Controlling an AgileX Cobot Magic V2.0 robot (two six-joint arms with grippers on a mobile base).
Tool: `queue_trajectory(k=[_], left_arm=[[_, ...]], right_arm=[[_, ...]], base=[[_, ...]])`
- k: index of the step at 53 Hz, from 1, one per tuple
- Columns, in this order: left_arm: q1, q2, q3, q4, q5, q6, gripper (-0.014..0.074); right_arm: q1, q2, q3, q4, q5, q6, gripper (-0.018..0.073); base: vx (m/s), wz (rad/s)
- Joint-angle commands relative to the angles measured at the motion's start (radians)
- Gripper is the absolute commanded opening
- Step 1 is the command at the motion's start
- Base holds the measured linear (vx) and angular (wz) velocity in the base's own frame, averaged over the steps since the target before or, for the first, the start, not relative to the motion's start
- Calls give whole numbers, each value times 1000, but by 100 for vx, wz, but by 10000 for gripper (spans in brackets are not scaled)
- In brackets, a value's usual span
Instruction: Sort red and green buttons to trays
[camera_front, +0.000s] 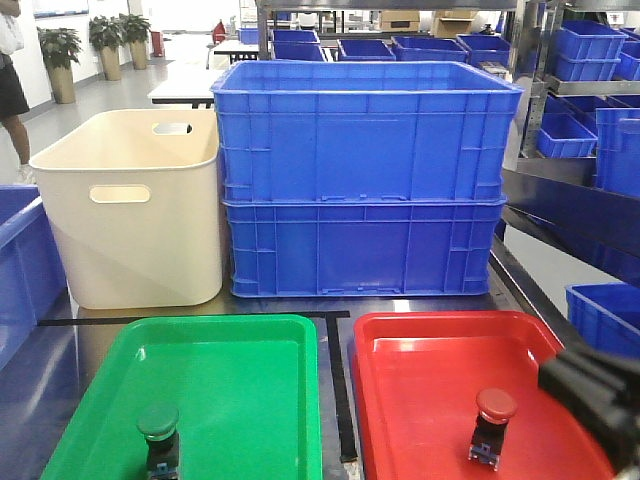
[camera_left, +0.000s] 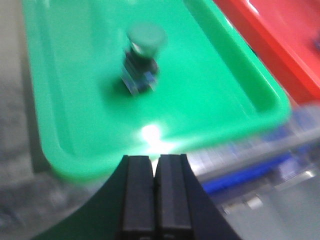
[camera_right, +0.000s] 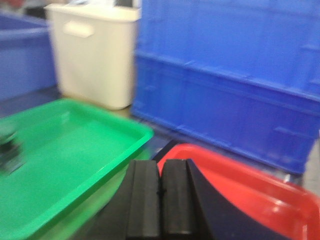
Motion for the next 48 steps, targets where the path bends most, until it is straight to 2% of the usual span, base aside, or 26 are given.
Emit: queue_trajectory(k=[1, 3, 7, 33, 35, 37, 40, 43, 48], left_arm=[[0, -52, -33, -80, -66, 68, -7], [0, -66, -33, -91, -97, 77, -7], [0, -81, -33, -98, -133, 71, -6], [0, -82, -28, -96, -132, 72, -6], [0, -85, -21, -91, -134, 72, -6], [5, -95, -11, -45, -163, 89, -6], [35, -138, 31, 11, -233, 102, -6], [85, -198, 87, 23, -317, 102, -6], [206, -352, 209, 78, -414, 106, -6]], right_arm=[[-2, -46, -18, -146, -10, 137, -13], [-2, -54, -19, -201, -11, 151, -13], [-2, -54, -19, -201, -21, 150, -13], [-1, -54, -19, -201, -23, 150, -13], [-1, -54, -19, -201, -23, 150, -13], [-1, -54, -19, -201, -23, 150, -13], [-1, -54, -19, -201, -23, 150, -13], [-1, -54, -19, -201, -22, 150, -13], [-1, -54, -19, -201, -23, 150, -13]], base=[[0, 0], [0, 0], [0, 0], [0, 0], [0, 0], [0, 0], [0, 0], [0, 0], [0, 0]])
